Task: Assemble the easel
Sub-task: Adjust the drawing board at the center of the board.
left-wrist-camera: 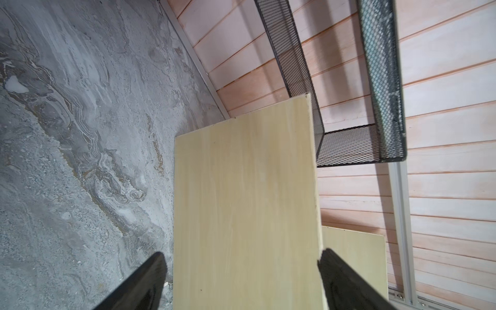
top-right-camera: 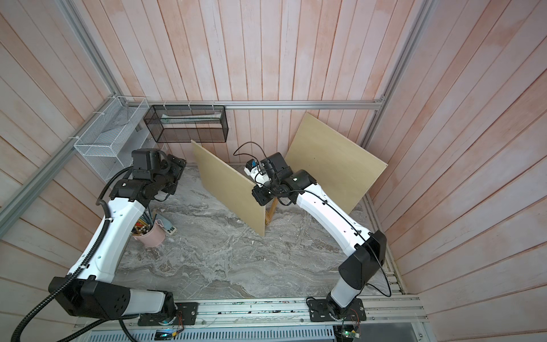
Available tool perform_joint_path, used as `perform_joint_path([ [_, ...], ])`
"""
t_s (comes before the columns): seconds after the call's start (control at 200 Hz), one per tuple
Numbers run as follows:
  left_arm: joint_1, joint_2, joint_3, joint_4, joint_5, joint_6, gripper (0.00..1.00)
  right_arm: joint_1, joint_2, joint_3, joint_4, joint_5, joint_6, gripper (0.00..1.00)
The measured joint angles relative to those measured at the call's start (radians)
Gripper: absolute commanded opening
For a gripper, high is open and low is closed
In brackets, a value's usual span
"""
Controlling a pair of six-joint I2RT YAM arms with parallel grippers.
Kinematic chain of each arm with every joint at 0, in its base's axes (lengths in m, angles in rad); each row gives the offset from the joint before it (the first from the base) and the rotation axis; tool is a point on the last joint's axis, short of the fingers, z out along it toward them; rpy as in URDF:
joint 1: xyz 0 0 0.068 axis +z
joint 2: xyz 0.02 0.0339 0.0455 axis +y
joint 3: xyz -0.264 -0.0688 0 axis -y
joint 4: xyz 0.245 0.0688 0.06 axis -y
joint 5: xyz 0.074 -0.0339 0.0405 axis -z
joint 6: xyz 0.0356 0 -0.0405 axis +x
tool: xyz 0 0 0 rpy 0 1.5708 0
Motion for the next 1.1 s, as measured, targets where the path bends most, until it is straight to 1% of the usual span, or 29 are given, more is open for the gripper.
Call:
perform_joint_path([
  [0.215, 0.0, 0.021, -0.087, 0.051, 0.052, -0.008, 0.9, -0.039, -0.006, 0.11, 0.005, -0.041, 0.019, 0.0],
  [0.565, 0.0, 0.037, -0.174, 0.102, 0.093, -0.031, 0.9, -0.041, -0.002, 0.278, -0.007, -0.04, -0.005, 0.0],
  [0.8, 0.002, 0.037, -0.274, 0.176, 0.142, -0.049, 0.9, -0.041, 0.051, 0.379, -0.013, -0.044, -0.015, 0.0],
  [0.895, 0.027, 0.037, -0.32, 0.254, 0.179, -0.054, 0.9, -0.041, 0.056, 0.379, -0.016, -0.044, -0.017, 0.0],
  [0.965, 0.067, 0.037, -0.343, 0.327, 0.216, -0.055, 0.9, -0.041, 0.054, 0.372, -0.016, -0.045, -0.019, 0.0],
  [1.03, 0.108, 0.041, -0.346, 0.402, 0.254, -0.048, 0.9, -0.041, 0.043, 0.347, -0.009, -0.045, -0.02, 0.0],
  [1.1, 0.145, 0.059, -0.326, 0.484, 0.291, -0.026, 0.93, -0.041, 0.016, 0.293, 0.003, -0.044, -0.023, 0.0],
])
